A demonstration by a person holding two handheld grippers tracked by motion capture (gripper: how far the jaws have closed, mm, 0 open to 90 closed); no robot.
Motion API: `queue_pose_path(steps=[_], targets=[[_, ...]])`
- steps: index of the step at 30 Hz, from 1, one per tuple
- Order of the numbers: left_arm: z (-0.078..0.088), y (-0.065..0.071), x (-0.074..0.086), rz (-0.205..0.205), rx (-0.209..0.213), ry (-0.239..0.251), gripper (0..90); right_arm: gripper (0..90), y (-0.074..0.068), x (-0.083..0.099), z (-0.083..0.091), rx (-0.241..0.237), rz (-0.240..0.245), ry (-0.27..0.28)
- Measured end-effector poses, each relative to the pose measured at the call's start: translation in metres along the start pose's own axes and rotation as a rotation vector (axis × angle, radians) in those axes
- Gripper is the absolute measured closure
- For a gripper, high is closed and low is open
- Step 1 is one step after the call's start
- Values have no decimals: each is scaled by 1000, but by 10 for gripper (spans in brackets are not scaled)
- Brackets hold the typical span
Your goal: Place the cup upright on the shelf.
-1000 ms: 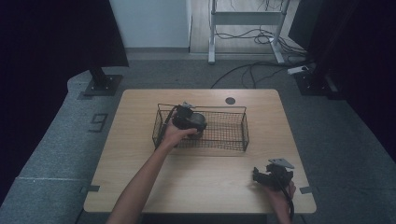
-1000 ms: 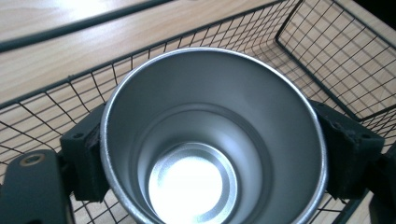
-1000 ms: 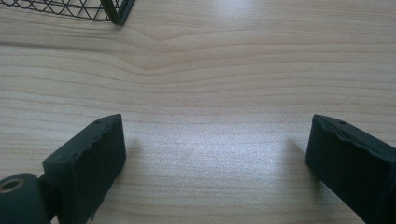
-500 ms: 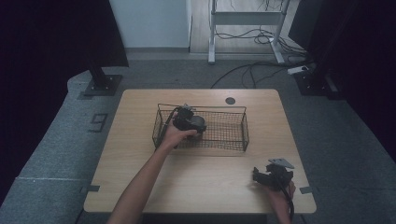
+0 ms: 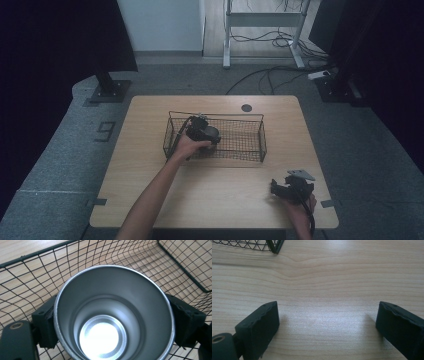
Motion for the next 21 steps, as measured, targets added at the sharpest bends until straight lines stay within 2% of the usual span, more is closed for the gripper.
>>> queue_pose_path(steps=[8,12,21], targets=[[0,0,0,8,-7,-13,136,49,0,0,0,0,0,0],[1,0,1,-7,-12,-27,126,49,0,0,0,0,0,0],[7,1,-3,-3,-20,4,121,49,0,0,0,0,0,0]])
Point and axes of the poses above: each handheld gripper's, and its own axes: z roughly backward along the jaws, x roughly out of its underside, y roughly to its right, the point moved 5 cm from there along -z, roughly forward along the jaws, and after that the axes turned 14 degrees about y, right-handed, at the moved point
